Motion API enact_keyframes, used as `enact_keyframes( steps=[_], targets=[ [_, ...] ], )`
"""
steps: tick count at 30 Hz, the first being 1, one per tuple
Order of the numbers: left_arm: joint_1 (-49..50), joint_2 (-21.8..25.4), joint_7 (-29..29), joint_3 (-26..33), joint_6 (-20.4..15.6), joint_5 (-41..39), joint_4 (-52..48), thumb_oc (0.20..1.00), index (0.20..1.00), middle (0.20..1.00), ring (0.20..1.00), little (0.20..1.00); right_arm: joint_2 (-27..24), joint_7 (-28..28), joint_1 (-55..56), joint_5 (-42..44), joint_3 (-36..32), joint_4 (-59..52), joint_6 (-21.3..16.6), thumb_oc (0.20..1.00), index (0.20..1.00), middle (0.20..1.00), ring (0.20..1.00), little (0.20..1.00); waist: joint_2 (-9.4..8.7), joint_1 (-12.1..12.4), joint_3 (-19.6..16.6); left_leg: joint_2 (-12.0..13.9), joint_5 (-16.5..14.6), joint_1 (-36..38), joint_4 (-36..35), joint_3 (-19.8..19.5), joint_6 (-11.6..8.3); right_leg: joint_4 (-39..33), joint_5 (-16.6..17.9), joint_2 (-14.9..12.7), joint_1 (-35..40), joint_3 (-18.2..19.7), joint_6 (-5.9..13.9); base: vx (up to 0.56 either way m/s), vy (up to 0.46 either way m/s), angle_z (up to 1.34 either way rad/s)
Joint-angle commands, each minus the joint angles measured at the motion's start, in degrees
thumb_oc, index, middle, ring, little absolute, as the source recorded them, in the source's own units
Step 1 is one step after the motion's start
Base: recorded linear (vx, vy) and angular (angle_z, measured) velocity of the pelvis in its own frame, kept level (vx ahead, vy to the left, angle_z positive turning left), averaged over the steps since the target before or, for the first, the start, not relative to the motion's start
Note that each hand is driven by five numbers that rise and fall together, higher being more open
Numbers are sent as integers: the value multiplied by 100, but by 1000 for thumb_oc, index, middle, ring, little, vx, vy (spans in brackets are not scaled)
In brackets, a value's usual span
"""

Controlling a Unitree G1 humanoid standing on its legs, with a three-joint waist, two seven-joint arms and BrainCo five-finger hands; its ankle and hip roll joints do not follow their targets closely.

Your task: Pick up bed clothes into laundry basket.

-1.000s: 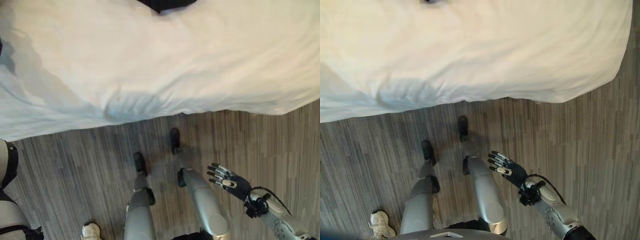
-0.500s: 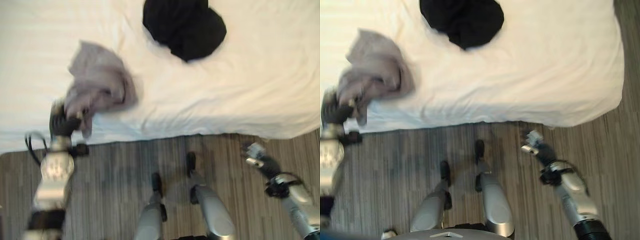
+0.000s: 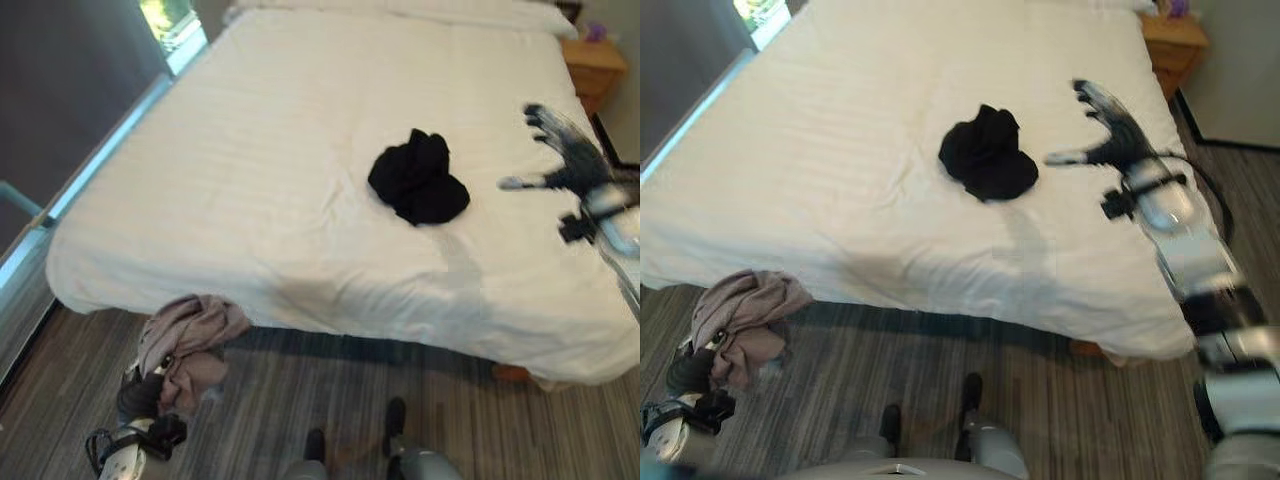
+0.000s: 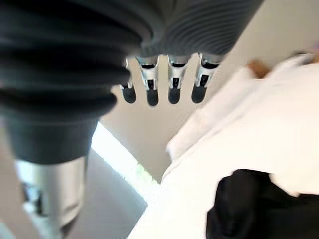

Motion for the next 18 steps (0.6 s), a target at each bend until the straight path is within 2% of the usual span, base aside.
enact_keyframes(
  steps=[1, 3, 4, 7, 11, 15, 16, 17, 18],
  targets=[
    [65, 537, 23, 300, -275, -597, -421, 200, 200, 200, 200, 200, 255, -50, -1736, -142, 798, 2307, 412, 1000, 1000, 1000, 1000, 1000, -23, 333, 49, 62, 198, -177, 27, -284, 97, 108, -527, -518, 618, -62, 569, 0, 0, 0],
    [57, 659, 18, 338, -265, -512, -428, 200, 200, 200, 200, 200, 844, -154, -2491, -348, 1167, 4005, 473, 1000, 1000, 1000, 1000, 1000, 49, 474, 116, 60, 268, -280, 27, -398, 79, 108, -526, -521, 590, -148, 558, -63, -37, 27],
    [4, 732, 22, 302, -273, -490, -420, 200, 200, 200, 200, 200, 892, -229, -2638, -461, 1198, 4451, 472, 1000, 1000, 1000, 1000, 1000, 105, 569, 143, 44, 314, -372, 27, -477, 71, 108, -526, -532, 552, -219, 559, -83, -48, 51],
    [-202, 1050, -58, 160, -258, -394, -464, 200, 200, 200, 200, 200, 529, -614, -2847, -1450, 1324, 5390, 677, 1000, 1000, 1000, 1000, 1000, 335, 842, 240, -12, 465, -636, 27, -735, 6, 108, -539, -563, 434, -467, 579, -69, -58, 47],
    [-212, 1133, 22, 338, -338, -283, -520, 200, 200, 200, 200, 200, 83, -525, -2989, -2018, 1412, 5602, 828, 1000, 1000, 1000, 1000, 1000, 617, 1128, 374, -42, 628, -918, 27, -956, -80, 108, -636, -565, 315, -701, 583, -46, -54, 50],
    [-175, 1055, 16, 301, -356, -251, -498, 200, 200, 200, 200, 200, -309, -545, -3337, -2297, 1745, 5634, 881, 1000, 1000, 1000, 1000, 1000, 751, 1205, 406, -92, 762, -1157, 27, -1036, -119, 108, -632, -591, 140, -792, 575, -8, -49, 15],
    [-213, 1039, 6, 178, -361, -264, -503, 200, 200, 200, 200, 200, -477, -605, -3524, -2372, 1902, 5522, 848, 1000, 1000, 1000, 1000, 1000, 866, 1250, 510, -83, 833, -1243, 27, -1071, -154, 108, -642, -580, 63, -804, 567, -8, -48, 16],
    [-214, 1038, 6, 178, -361, -264, -503, 200, 200, 200, 200, 200, -478, -605, -3526, -2372, 1904, 5523, 848, 1000, 1000, 1000, 1000, 1000, 867, 1250, 510, -82, 833, -1243, 27, -1071, -154, 108, -642, -580, 63, -804, 567, -19, -72, 6],
    [-275, 1028, 5, 67, -389, -239, -537, 200, 200, 200, 200, 200, -565, -586, -3615, -2360, 2009, 5436, 797, 1000, 1000, 1000, 1000, 1000, 949, 1277, 576, -92, 890, -1349, 27, -1097, -168, 108, -634, -585, -48, -820, 558, 0, 0, 0]
  ],
)
